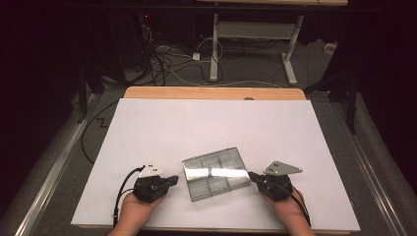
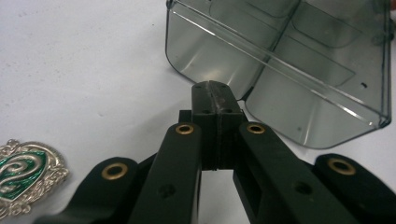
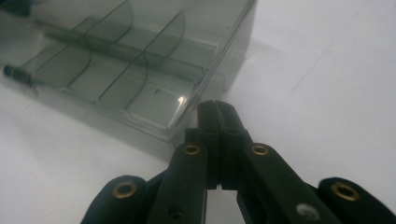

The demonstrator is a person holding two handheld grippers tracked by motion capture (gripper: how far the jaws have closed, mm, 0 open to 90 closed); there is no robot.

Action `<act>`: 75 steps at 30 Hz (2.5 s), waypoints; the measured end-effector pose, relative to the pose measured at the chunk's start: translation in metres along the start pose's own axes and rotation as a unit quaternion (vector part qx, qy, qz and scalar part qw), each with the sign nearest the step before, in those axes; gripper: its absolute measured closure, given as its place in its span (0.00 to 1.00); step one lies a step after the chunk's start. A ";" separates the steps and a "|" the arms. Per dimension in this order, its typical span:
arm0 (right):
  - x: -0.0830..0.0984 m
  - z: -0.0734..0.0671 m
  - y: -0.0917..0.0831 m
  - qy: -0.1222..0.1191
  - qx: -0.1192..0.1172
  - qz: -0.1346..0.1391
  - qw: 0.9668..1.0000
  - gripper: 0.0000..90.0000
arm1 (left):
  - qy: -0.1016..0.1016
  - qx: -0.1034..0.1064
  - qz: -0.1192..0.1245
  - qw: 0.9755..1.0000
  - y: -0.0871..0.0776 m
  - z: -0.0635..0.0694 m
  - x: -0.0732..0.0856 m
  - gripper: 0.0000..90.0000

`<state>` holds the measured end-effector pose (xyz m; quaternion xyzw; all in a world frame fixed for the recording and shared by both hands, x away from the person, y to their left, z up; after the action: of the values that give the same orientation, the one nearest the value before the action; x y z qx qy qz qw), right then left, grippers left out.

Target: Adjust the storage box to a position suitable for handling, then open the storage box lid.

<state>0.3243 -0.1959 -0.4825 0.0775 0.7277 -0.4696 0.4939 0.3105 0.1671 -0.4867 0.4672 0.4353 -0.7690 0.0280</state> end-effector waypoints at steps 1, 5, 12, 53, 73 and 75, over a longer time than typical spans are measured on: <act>0.004 -0.011 -0.003 -0.009 -0.010 -0.008 1.000 1.00 | 0.001 -0.001 -0.001 1.000 -0.001 0.000 0.000 0.97; 0.009 -0.027 -0.006 -0.015 -0.026 -0.013 0.999 1.00 | -0.002 -0.002 0.004 1.000 -0.001 -0.001 0.000 0.97; 0.009 -0.047 -0.013 -0.039 -0.040 -0.004 0.998 1.00 | -0.008 -0.015 0.007 1.000 -0.003 -0.005 -0.001 0.97; -0.021 -0.119 0.013 -0.081 -0.152 0.035 0.984 1.00 | 0.016 0.004 0.046 0.999 -0.019 0.003 0.004 0.97; 0.004 -0.115 0.028 -0.068 -0.143 -0.038 0.987 1.00 | 0.015 0.012 0.013 1.000 -0.010 0.001 0.007 0.97; 0.005 -0.113 0.027 -0.064 -0.138 -0.034 0.988 1.00 | 0.016 0.012 0.006 1.000 -0.009 0.002 0.007 0.97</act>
<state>0.2642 -0.0966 -0.4946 -0.0467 0.7549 -0.3851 0.5288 0.3005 0.1741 -0.4857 0.4826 0.4233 -0.7665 0.0201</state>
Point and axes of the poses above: each handheld gripper's, and its own axes: y roughly forward along the jaws, x roughly out of its underside, z roughly to its right, the point moved 2 cm from there along y, roughly forward along the jaws, and after that the axes turned 3 degrees about y, right-handed, at the moved point
